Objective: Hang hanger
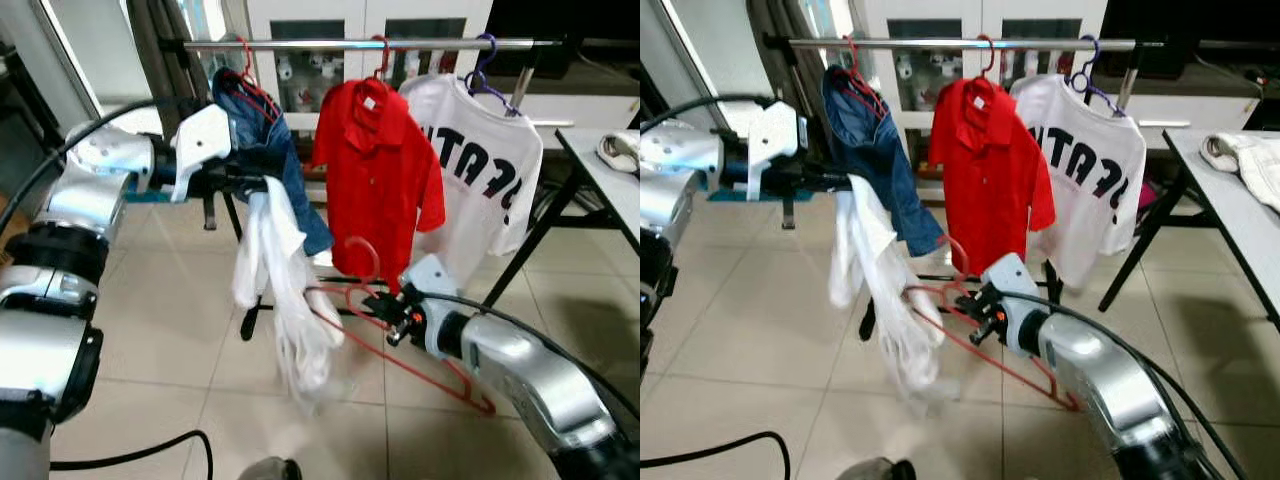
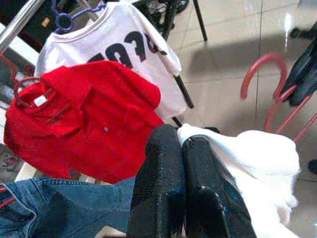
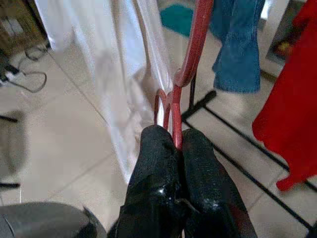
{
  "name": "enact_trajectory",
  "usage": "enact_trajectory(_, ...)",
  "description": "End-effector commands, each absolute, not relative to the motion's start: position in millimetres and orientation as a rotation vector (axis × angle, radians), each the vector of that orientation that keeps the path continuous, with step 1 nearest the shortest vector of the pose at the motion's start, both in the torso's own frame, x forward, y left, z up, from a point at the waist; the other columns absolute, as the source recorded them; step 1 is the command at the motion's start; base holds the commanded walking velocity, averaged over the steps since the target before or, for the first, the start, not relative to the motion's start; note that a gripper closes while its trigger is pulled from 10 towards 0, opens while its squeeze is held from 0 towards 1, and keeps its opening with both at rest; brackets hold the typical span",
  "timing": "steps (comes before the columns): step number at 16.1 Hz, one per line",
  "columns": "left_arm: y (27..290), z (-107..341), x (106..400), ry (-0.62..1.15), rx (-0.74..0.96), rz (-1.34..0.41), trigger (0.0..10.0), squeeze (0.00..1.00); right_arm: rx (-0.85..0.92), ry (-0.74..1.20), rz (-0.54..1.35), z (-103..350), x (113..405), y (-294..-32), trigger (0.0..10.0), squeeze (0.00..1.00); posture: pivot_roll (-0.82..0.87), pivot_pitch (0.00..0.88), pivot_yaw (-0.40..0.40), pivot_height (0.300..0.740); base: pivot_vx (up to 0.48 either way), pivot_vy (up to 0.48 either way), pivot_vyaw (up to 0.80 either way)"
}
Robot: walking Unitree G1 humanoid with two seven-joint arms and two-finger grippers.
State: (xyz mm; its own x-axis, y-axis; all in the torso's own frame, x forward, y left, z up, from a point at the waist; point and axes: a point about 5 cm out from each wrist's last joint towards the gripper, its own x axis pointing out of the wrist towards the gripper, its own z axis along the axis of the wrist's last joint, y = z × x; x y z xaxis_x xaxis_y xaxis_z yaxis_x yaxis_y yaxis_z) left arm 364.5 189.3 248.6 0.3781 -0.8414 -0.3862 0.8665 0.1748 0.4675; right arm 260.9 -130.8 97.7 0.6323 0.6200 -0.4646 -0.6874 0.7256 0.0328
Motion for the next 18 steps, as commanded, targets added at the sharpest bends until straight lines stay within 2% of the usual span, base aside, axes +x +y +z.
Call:
enact_trajectory(1, 189, 263, 365, -0.007, 0.699, -1.208, 0.0, 0.00, -0.157, 0.490, 0.769, 96, 261, -128, 10.0, 0.00, -0.12, 0.000, 0.134, 0.740, 0.000, 0.000, 0.00)
enact_trajectory(3, 190, 264, 364, -0.017, 0.701, -1.216, 0.0, 0.00, -0.258, 0.618, 0.804, 83, 261, -136, 10.0, 0.00, -0.12, 0.000, 0.129, 0.740, 0.000, 0.000, 0.00)
enact_trajectory(5, 191, 266, 363, -0.020, 0.705, -1.213, 0.0, 0.00, -0.268, 0.685, 0.777, 76, 259, -147, 10.0, 0.00, -0.12, 0.000, 0.115, 0.740, 0.000, 0.000, 0.00)
enact_trajectory(6, 191, 266, 363, -0.018, 0.705, -1.212, 0.0, 0.00, -0.263, 0.696, 0.766, 74, 258, -150, 10.0, 0.00, -0.12, 0.000, 0.114, 0.740, 0.000, 0.000, 0.00)
enact_trajectory(8, 195, 265, 360, -0.018, 0.694, -1.205, 0.0, 0.00, -0.138, 0.747, 0.695, 65, 250, -165, 10.0, 0.00, -0.11, 0.000, 0.103, 0.740, 0.000, 0.000, 0.00)
enact_trajectory(11, 201, 258, 354, -0.008, 0.687, -1.193, 0.0, 0.00, 0.160, 0.688, 0.471, 65, 252, -185, 10.0, 0.00, -0.11, 0.000, 0.085, 0.740, 0.000, 0.000, 0.00)
enact_trajectory(14, 207, 241, 347, 0.020, 0.699, -1.169, 0.0, 0.00, 0.582, 0.566, 0.198, 76, 259, -209, 10.0, 0.00, -0.12, 0.000, 0.085, 0.740, 0.000, 0.000, 0.00)
enact_trajectory(18, 199, 218, 343, 0.029, 0.668, -1.149, 0.0, 0.00, 0.996, 0.402, 0.085, 100, 273, -202, 10.0, 0.00, -0.12, 0.000, 0.076, 0.740, 0.000, 0.000, 0.00)
